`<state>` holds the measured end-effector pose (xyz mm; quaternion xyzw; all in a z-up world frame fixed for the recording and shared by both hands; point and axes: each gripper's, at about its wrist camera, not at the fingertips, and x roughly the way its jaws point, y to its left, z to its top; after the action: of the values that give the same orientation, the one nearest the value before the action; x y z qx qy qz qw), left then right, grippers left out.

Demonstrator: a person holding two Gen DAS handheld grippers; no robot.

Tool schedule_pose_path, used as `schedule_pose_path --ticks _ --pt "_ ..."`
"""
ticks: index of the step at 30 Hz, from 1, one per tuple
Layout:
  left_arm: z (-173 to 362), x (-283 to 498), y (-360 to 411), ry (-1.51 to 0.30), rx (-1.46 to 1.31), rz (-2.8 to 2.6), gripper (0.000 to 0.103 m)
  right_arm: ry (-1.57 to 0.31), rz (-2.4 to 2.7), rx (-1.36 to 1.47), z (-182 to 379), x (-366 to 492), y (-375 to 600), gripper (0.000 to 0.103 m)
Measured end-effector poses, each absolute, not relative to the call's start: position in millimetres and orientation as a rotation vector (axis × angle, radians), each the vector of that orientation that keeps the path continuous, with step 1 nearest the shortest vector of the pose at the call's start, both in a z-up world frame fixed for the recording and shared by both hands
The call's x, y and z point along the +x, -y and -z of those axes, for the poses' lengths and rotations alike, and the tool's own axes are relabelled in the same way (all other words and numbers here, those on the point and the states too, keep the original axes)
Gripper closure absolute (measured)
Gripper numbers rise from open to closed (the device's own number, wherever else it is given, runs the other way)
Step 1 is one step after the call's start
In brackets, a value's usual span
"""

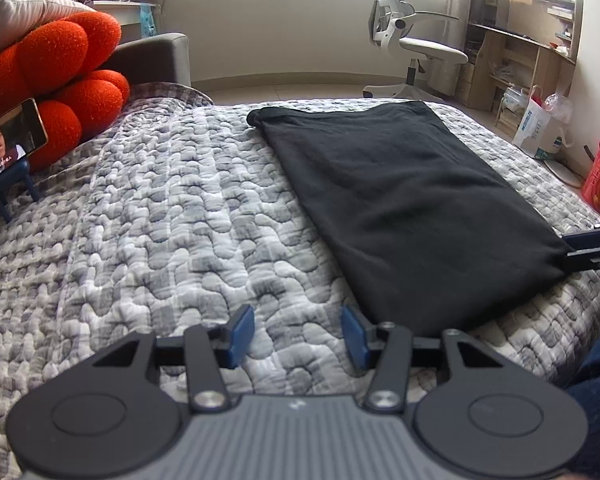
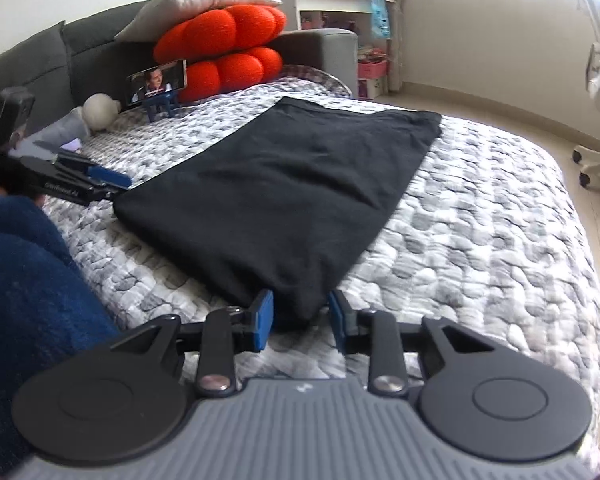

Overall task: Fold clothes
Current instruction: 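Move both grippers to the end of the folded black shirt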

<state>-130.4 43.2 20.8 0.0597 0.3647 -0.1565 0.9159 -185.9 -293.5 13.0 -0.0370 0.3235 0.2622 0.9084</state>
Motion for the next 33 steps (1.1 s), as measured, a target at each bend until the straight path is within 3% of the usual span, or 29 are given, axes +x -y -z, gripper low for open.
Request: schedule_pose_path --ticks 20,33 --pt "-49.3 -127.9 -27.6 -0.713 0.044 0.408 0.053 -0.579 -0.682 -0.061 -27.6 -186.2 282.8 0.068" --pt "-25.4 -123.8 -17.3 -0.789 0.071 0.39 0.053 -0.629 -0.638 -0.184 -14.6 -185.2 272.7 0.068"
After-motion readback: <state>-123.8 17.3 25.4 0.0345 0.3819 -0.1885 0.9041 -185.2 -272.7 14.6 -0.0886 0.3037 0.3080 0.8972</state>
